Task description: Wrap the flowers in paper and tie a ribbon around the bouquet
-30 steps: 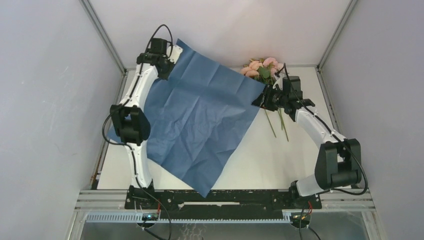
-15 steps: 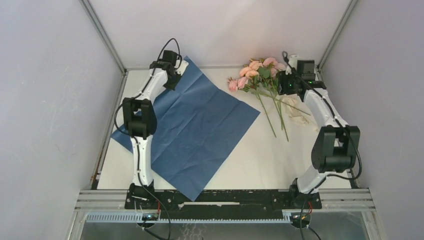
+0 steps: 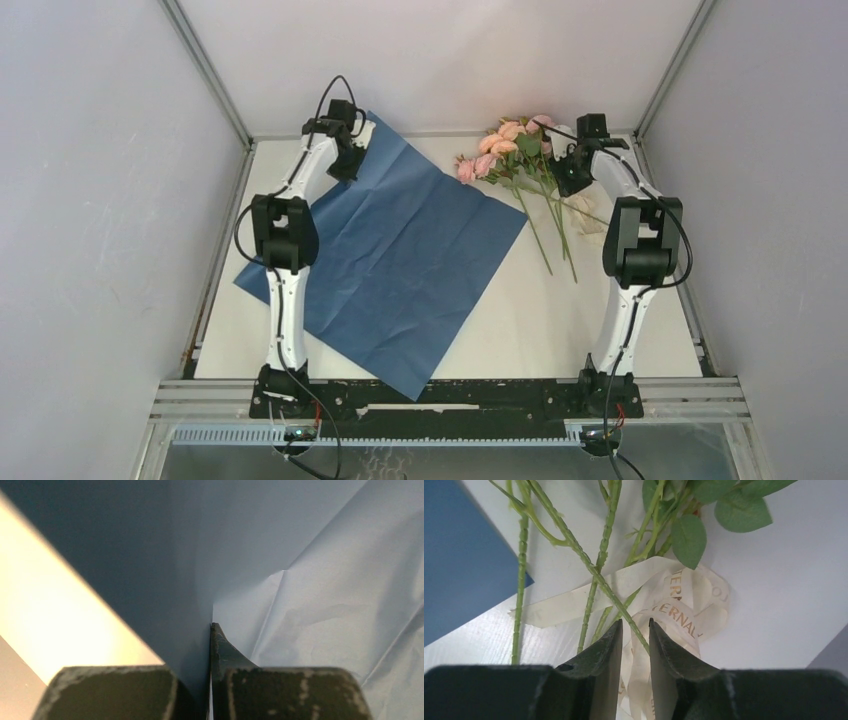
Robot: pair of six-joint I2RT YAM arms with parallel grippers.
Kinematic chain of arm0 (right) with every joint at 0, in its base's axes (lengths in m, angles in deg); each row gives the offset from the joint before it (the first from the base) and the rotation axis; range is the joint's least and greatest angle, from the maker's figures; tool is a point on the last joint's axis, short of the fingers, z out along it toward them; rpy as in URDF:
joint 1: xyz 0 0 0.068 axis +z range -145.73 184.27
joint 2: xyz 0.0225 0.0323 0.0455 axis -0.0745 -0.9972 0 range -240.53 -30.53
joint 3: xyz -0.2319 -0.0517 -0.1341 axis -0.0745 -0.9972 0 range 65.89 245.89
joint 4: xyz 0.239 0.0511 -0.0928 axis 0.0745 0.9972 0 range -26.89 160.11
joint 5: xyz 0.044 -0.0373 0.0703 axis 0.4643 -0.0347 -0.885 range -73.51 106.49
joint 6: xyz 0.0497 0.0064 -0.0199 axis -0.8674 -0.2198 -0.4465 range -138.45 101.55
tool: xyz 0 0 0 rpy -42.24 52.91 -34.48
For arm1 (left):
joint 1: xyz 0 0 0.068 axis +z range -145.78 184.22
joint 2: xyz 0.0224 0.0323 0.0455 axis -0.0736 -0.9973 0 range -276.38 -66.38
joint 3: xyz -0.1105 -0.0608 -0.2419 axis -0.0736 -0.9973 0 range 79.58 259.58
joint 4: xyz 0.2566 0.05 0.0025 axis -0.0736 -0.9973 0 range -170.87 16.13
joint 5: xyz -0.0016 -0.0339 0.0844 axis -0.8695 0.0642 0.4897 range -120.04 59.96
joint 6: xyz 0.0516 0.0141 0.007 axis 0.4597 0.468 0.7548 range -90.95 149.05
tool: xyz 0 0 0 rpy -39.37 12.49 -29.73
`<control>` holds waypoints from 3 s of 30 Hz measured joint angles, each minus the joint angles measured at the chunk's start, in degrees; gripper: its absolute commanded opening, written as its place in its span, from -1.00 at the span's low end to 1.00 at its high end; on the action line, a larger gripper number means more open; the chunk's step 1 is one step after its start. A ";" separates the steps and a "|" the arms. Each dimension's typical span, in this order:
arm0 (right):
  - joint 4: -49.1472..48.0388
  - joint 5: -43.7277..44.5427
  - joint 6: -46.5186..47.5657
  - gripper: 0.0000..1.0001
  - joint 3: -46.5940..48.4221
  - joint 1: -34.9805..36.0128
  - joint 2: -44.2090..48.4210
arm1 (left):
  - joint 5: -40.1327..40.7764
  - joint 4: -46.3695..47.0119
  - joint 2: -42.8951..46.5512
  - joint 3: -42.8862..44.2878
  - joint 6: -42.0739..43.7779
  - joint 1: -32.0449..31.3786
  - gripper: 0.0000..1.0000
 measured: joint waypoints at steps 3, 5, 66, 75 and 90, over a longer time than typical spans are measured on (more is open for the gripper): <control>1.01 0.44 1.31 -0.32 0.37 0.00 -1.92 | 0.28 -0.07 -0.20 0.37 -0.22 -0.04 -1.00; 1.57 0.46 2.12 -0.32 0.37 0.02 -2.69 | -0.02 -0.44 -0.52 0.37 -1.07 -0.04 -1.00; -21.31 0.35 -50.75 -1.00 -17.35 35.12 22.18 | 10.99 4.02 11.91 -7.80 -1.38 4.48 0.99; -26.69 -1.66 -64.46 -0.10 -13.16 41.66 3.13 | 10.25 8.55 33.20 -29.38 1.84 7.63 0.99; -4.87 5.25 -42.23 0.38 0.00 16.02 0.70 | 5.88 8.63 34.38 -43.50 3.56 8.17 1.00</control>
